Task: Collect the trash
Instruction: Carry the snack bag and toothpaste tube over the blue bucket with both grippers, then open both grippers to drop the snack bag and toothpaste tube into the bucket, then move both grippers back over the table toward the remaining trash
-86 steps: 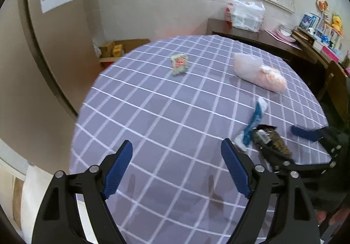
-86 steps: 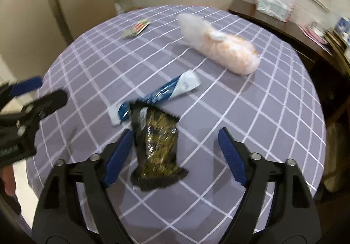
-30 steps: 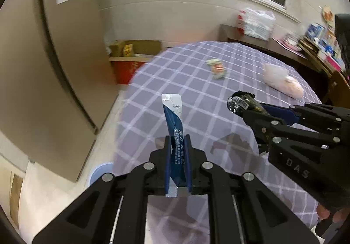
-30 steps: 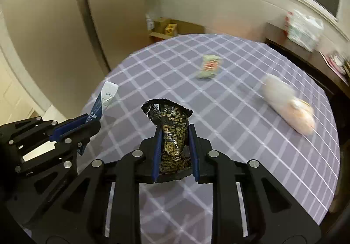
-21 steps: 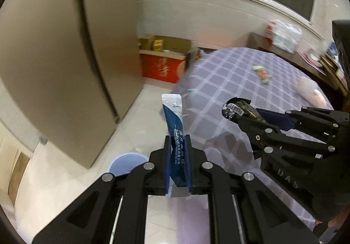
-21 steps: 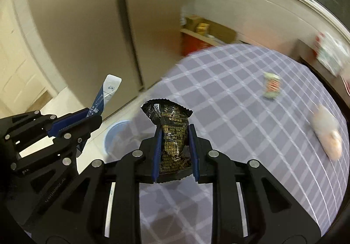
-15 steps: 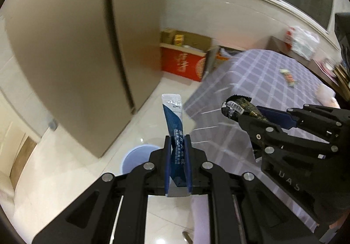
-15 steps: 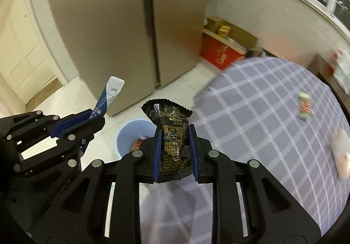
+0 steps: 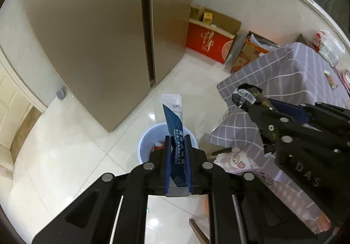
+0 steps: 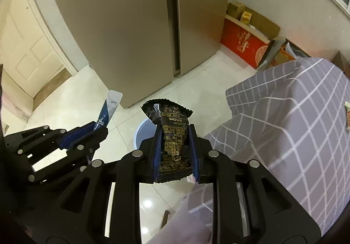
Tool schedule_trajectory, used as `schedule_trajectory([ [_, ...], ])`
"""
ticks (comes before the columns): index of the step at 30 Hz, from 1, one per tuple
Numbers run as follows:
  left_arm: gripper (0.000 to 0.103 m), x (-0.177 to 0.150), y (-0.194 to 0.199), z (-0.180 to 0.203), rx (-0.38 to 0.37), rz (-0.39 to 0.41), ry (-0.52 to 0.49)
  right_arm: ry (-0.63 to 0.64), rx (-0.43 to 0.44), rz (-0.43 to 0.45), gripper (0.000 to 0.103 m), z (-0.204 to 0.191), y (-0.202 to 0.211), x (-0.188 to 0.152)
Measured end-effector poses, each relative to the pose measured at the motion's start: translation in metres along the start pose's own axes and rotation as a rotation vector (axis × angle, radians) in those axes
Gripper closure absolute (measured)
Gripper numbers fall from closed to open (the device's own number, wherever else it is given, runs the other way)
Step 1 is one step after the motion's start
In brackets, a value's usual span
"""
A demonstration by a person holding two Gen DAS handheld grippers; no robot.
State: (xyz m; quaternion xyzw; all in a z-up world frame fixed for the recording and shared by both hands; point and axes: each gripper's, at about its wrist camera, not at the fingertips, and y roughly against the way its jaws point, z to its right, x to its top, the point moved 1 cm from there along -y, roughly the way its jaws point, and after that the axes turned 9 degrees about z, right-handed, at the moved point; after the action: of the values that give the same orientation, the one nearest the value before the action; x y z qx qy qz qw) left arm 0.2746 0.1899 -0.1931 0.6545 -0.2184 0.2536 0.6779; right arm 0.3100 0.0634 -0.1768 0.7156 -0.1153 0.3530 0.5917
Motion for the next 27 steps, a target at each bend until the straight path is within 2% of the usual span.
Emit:
schedule_trajectory([
  [5,0.088,0.004,-0.029,-0.006,0.019,-0.043,-0.020,-0.046,-0.006,-0.026,0.080,-0.002,-0.019,0.000],
  [6,0.072,0.005,-0.031,-0.006,0.026,-0.047,-0.021,-0.054,-0.013,-0.034,0.080,-0.002,-0.024,0.000],
  [7,0.050,0.005,-0.033,-0.006,0.034,-0.051,-0.024,-0.063,-0.017,-0.039,0.080,-0.001,-0.027,0.000],
  [8,0.046,0.007,-0.033,-0.007,0.044,-0.035,-0.030,-0.077,-0.017,-0.045,0.080,0.001,-0.031,0.000],
  [12,0.046,0.007,-0.026,-0.013,0.038,-0.020,-0.035,-0.084,-0.026,-0.060,0.080,0.000,-0.038,0.001],
  [15,0.046,0.004,-0.026,-0.023,0.066,-0.033,-0.018,-0.084,0.008,-0.063,0.077,-0.007,-0.045,0.004],
  [16,0.046,0.002,-0.025,-0.028,0.074,-0.036,-0.010,-0.071,0.019,-0.056,0.072,-0.009,-0.046,0.005],
  [17,0.046,0.000,-0.024,-0.030,0.078,-0.039,-0.003,-0.053,0.027,-0.048,0.047,-0.012,-0.046,0.007],
  [18,0.046,-0.002,-0.023,-0.034,0.080,-0.040,0.005,-0.037,0.005,-0.043,0.033,-0.014,-0.046,0.008],
  [19,0.046,-0.004,-0.022,-0.037,0.085,-0.040,0.011,-0.036,-0.030,-0.021,0.030,-0.014,-0.043,0.008],
  [21,0.046,-0.005,-0.021,-0.042,0.095,-0.042,0.022,-0.035,-0.021,-0.007,0.030,-0.016,-0.040,0.009],
  [27,0.046,-0.007,-0.019,-0.043,0.101,-0.041,0.040,-0.043,-0.025,-0.039,0.030,-0.011,-0.042,0.002],
])
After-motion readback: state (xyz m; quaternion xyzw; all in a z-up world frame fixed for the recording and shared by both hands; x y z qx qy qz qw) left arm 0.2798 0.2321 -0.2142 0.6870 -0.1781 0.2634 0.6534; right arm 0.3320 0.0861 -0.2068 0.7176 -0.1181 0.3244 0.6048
